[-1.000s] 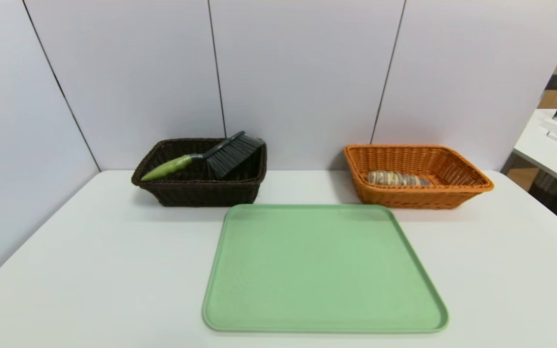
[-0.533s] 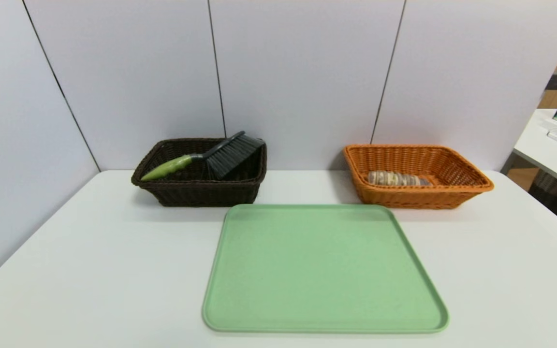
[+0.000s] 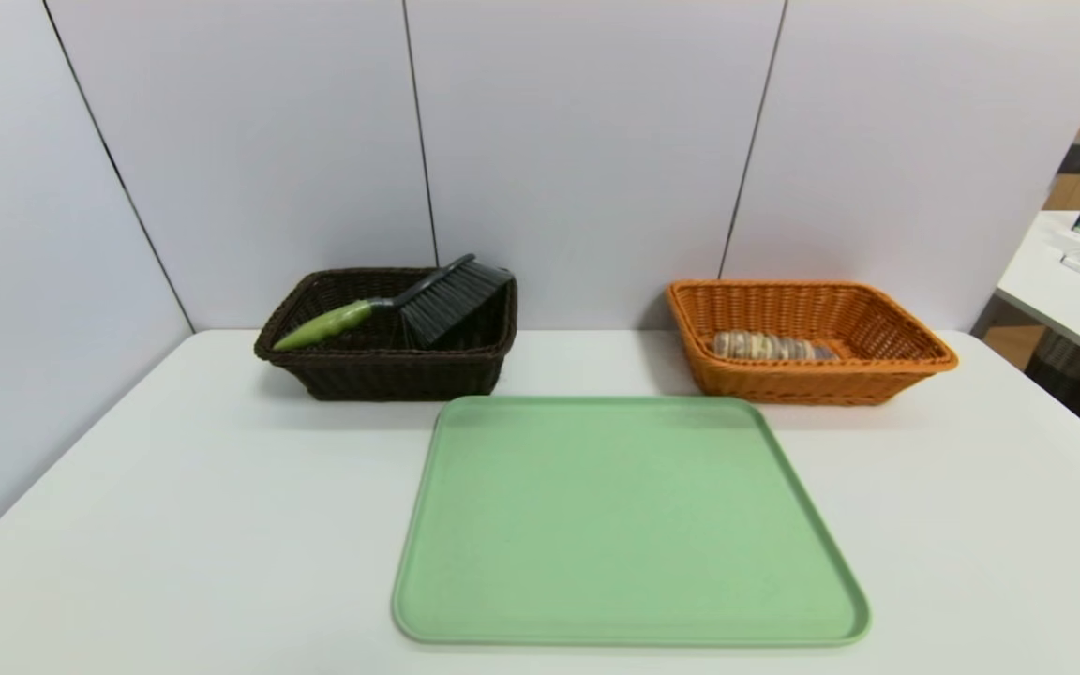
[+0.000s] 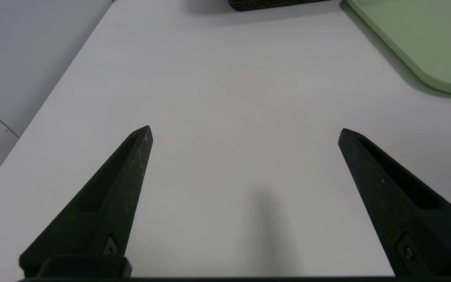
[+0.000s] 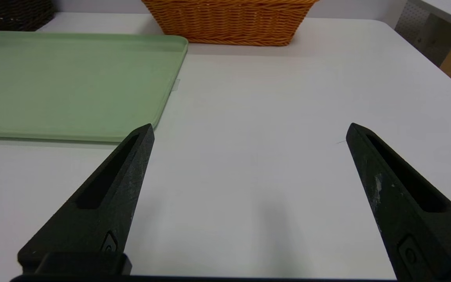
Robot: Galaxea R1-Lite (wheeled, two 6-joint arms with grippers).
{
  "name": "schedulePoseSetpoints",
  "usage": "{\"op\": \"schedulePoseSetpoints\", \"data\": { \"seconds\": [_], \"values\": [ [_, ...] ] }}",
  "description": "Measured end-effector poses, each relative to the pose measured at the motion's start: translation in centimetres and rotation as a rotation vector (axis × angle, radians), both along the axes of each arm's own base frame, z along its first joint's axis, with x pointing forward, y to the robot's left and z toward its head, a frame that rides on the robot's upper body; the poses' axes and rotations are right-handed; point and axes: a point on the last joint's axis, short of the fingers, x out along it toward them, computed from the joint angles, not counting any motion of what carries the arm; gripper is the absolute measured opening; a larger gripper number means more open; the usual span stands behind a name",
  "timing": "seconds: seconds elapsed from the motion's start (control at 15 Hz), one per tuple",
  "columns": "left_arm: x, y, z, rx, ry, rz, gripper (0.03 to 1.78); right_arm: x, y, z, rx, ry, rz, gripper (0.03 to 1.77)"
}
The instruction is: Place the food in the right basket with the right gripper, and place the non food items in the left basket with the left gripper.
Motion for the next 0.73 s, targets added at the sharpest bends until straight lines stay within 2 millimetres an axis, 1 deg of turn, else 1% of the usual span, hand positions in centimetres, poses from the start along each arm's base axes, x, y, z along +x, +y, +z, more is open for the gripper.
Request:
{"op": "schedulePoseSetpoints", "data": {
  "seconds": [0.2,0.53,0.73],
  "values": [
    [0.0,0.05,-0.01,-0.071,0.002,0.025,1.69,0.02,0.0,-0.01,-0.001,-0.002,0.0,1.7],
    [0.01,0.08,-0.01,-0.082,0.001,0.04,1.69,-0.04,-0.02,-0.19,0.004,0.026,-0.009,1.7],
    [0.01,0.08,0.0,-0.082,0.001,0.04,1.69,-0.06,0.01,0.0,0.015,0.012,0.003,1.7]
  ]
}}
